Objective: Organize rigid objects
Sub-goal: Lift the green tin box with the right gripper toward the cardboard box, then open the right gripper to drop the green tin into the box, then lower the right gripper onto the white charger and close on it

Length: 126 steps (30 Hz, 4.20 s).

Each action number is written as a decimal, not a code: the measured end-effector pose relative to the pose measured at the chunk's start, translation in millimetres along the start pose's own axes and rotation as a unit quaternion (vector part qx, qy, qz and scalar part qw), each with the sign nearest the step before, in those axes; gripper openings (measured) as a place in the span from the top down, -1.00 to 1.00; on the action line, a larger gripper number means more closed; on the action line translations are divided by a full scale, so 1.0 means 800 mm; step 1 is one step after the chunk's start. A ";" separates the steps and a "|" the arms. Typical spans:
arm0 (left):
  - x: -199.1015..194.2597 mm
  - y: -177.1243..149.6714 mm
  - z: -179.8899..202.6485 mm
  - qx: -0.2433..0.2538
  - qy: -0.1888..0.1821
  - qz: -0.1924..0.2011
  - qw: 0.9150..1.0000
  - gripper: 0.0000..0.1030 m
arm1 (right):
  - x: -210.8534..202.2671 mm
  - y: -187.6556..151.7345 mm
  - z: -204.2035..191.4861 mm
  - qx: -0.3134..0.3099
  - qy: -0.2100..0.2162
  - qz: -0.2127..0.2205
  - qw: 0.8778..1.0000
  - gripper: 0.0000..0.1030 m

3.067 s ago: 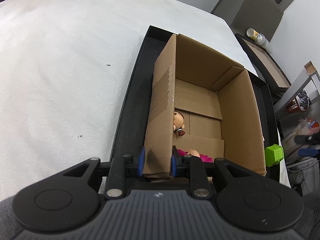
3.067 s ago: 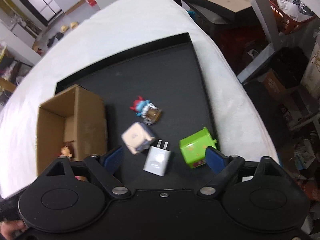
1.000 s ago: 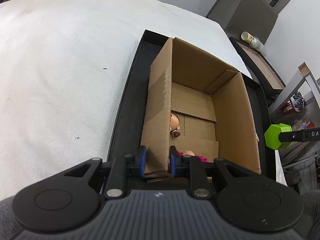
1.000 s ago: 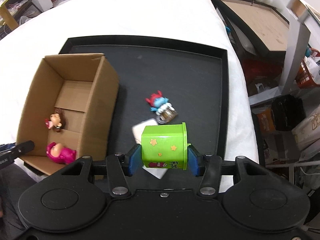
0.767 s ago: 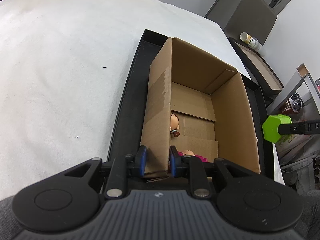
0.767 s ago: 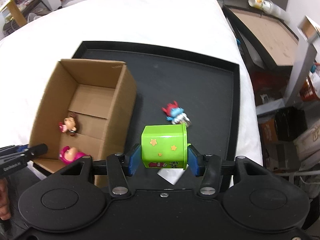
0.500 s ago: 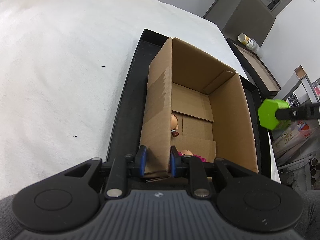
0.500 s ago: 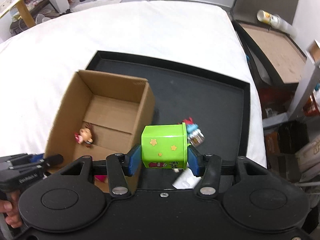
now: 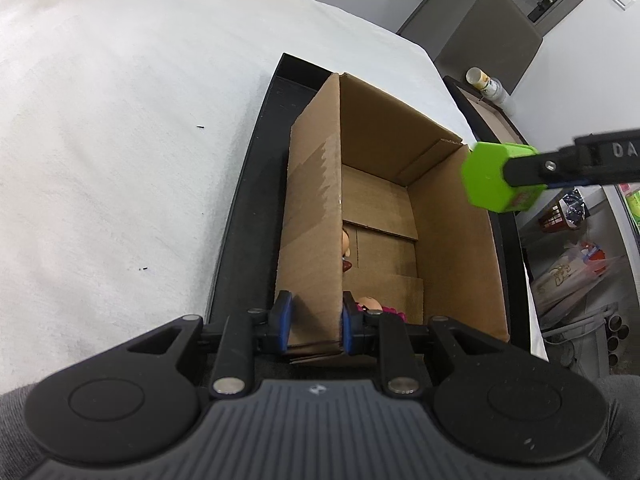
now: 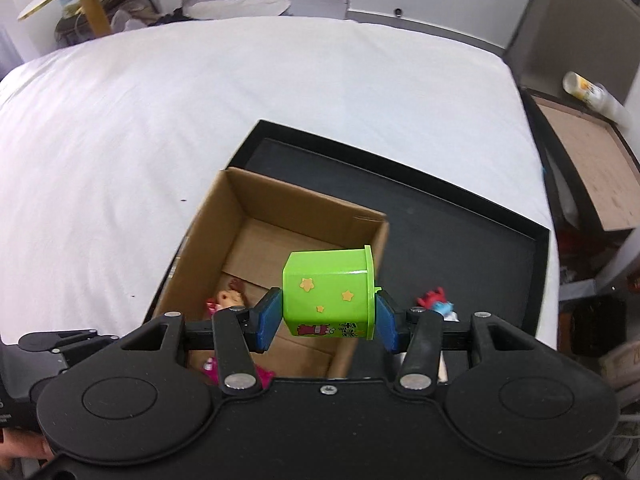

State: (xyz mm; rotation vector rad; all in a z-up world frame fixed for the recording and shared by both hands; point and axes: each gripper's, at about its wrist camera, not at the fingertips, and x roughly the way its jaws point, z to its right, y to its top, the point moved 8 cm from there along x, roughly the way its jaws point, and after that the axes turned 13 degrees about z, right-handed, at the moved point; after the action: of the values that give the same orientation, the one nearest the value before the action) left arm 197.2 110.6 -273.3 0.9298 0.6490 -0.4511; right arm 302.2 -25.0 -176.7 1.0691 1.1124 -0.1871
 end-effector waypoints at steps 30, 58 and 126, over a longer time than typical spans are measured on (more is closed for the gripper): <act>0.004 -0.001 -0.002 -0.002 -0.010 0.000 1.000 0.55 | 0.051 0.044 -0.073 -0.058 0.017 0.016 0.998 -0.31; 0.006 -0.002 -0.002 0.005 0.002 -0.002 1.000 0.55 | -0.029 0.002 0.017 -0.004 0.013 0.017 1.000 -0.55; 0.022 -0.003 0.019 0.061 0.117 -0.014 0.991 0.55 | 0.088 -0.212 0.163 0.220 -0.046 -0.096 0.970 0.23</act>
State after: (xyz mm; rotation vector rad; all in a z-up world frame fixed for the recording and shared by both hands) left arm 212.8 95.1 -280.2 1.1014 0.8555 -0.4140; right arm 316.2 -188.6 -330.7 1.3280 1.1158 -0.6562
